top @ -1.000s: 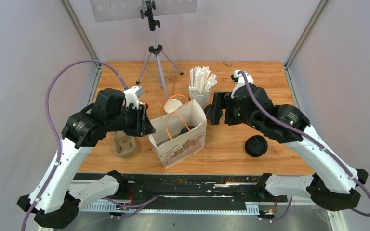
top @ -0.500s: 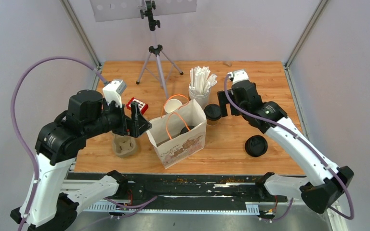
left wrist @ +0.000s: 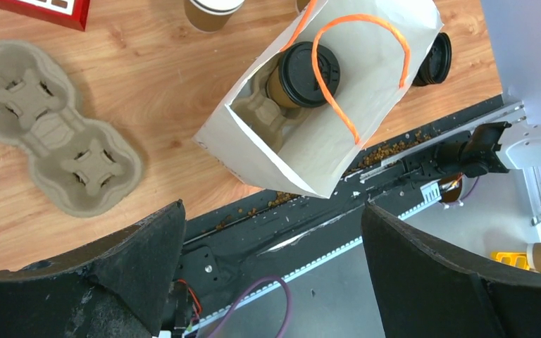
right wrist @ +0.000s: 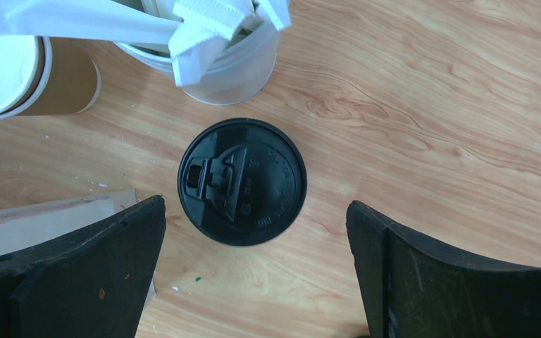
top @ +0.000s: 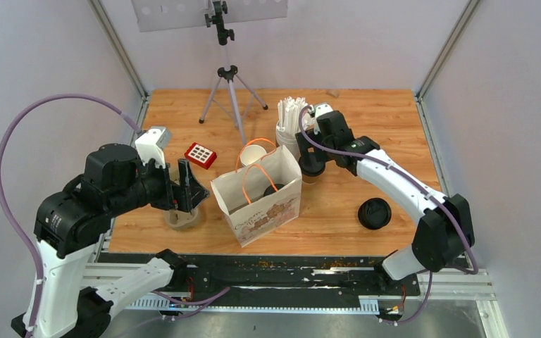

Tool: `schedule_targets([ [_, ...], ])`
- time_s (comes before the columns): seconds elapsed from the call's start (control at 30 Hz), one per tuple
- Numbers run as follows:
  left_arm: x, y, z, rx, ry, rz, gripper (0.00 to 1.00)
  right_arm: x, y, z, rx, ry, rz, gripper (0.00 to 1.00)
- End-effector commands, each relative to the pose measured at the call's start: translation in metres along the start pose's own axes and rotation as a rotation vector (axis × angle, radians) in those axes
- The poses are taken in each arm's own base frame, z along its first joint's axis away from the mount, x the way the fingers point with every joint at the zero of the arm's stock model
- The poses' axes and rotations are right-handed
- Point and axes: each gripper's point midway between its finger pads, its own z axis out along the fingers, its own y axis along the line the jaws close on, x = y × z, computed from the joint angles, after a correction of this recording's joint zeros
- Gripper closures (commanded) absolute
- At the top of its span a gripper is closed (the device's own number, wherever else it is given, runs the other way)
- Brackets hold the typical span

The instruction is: Pack the takeout coffee

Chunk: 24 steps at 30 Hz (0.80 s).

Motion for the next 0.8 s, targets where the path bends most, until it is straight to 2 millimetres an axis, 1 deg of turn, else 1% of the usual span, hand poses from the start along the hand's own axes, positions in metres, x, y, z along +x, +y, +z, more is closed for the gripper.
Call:
schedule_targets([
  [0.0, 0.003, 0.001, -0.006, -0.010, 0.000, -0.026, 0.00, -0.015, 0.008, 0.019, -0.037, -0.058, 0.002, 0.01],
  [0.17, 0.003, 0.000, -0.005, -0.005, 0.007, -0.023, 0.00, -0.005, 0.014, 0.036, -0.059, -0.017, 0.004, 0.06],
  [0.33, -0.003, -0.001, -0.005, -0.008, 0.019, -0.001, 0.00, 0.005, 0.010, 0.045, -0.037, 0.011, -0.005, 0.08],
  [0.47, -0.006, -0.003, -0.003, -0.005, 0.015, 0.001, 0.00, 0.014, 0.008, 0.050, -0.032, 0.044, -0.004, 0.09],
  [0.63, -0.006, -0.005, 0.002, 0.005, 0.021, -0.004, 0.00, 0.020, 0.009, 0.053, -0.043, 0.061, -0.004, 0.10],
  [0.77, -0.007, -0.006, 0.003, 0.011, 0.017, -0.003, 0.00, 0.025, 0.014, 0.057, -0.067, 0.079, -0.003, 0.14],
])
